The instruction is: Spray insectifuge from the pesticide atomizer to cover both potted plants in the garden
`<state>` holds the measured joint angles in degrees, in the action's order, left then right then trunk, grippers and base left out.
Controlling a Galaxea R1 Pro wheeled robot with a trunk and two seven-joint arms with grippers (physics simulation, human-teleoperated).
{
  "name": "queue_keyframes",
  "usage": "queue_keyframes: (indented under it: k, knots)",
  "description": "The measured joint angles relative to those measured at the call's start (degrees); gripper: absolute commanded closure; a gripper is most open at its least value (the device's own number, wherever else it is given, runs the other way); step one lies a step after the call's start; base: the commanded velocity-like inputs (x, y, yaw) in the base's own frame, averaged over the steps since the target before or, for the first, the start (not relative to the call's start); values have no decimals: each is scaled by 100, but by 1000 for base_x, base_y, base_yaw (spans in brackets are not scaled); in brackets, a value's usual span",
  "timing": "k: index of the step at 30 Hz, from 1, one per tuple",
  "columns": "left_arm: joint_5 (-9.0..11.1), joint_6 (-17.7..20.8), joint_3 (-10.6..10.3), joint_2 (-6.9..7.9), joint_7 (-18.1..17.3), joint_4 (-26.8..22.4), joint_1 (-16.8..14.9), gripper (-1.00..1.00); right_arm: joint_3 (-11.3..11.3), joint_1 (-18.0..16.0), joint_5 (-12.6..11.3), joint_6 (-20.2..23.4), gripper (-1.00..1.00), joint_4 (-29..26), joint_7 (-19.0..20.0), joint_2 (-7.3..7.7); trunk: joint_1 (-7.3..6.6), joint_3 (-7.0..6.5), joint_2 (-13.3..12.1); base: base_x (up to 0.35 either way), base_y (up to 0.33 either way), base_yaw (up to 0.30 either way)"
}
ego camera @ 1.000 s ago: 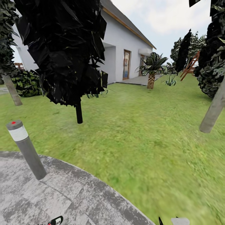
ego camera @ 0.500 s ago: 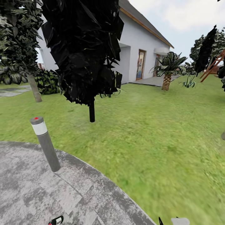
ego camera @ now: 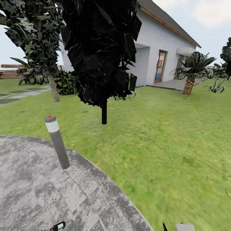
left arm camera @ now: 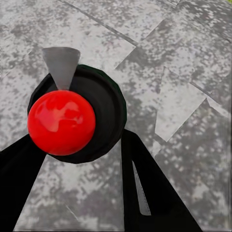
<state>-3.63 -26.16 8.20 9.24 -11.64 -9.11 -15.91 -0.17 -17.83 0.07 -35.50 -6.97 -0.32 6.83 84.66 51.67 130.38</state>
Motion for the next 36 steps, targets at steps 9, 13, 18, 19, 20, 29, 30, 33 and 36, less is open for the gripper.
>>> queue_keyframes:
  k: [9, 13, 18, 19, 20, 29, 30, 33, 36]
  knots:
    - [-3, 0, -8, -6, -7, -1, 3, 100, -1, 0, 0, 0, -100, 0, 0, -7, 0, 0, 0, 0, -82, 277]
    - [0, 3, -9, -8, -8, -4, -1, 100, -1, 0, 0, 2, -100, 0, 0, -8, 0, 0, 0, 0, -5, 277]
    - [2, 3, -10, -8, -8, -2, 0, 100, -1, 0, 0, 1, -100, 0, 0, -8, 0, 0, 0, 0, -1, 277]
    - [3, 3, -10, -8, -8, -2, 0, 100, -1, 0, 0, 1, -100, 0, 0, -8, 0, 0, 0, 0, 0, 277]
    - [3, 3, -10, -8, -8, -1, -1, 100, -1, 0, 0, 2, -100, 0, 0, -8, 0, 0, 0, 0, 0, 277]
    - [5, 3, -8, -8, -8, -1, -3, 100, -1, 0, 3, 1, -100, 0, 0, -8, -87, -71, -159, 0, 0, 277]
    - [4, 3, -8, -8, -8, -1, -2, 100, -1, 0, 5, 0, -100, 0, 0, -8, -109, -89, -199, 0, 0, 277]
    - [3, 3, -9, -8, -8, -3, 0, 100, -1, 0, 6, -1, -100, 0, 0, -8, -175, -143, -319, 0, 0, 277]
    - [4, 3, -8, -8, -5, -8, 0, 100, -1, 0, 7, -1, -100, 0, 0, -8, -241, -197, -440, 0, 0, 277]
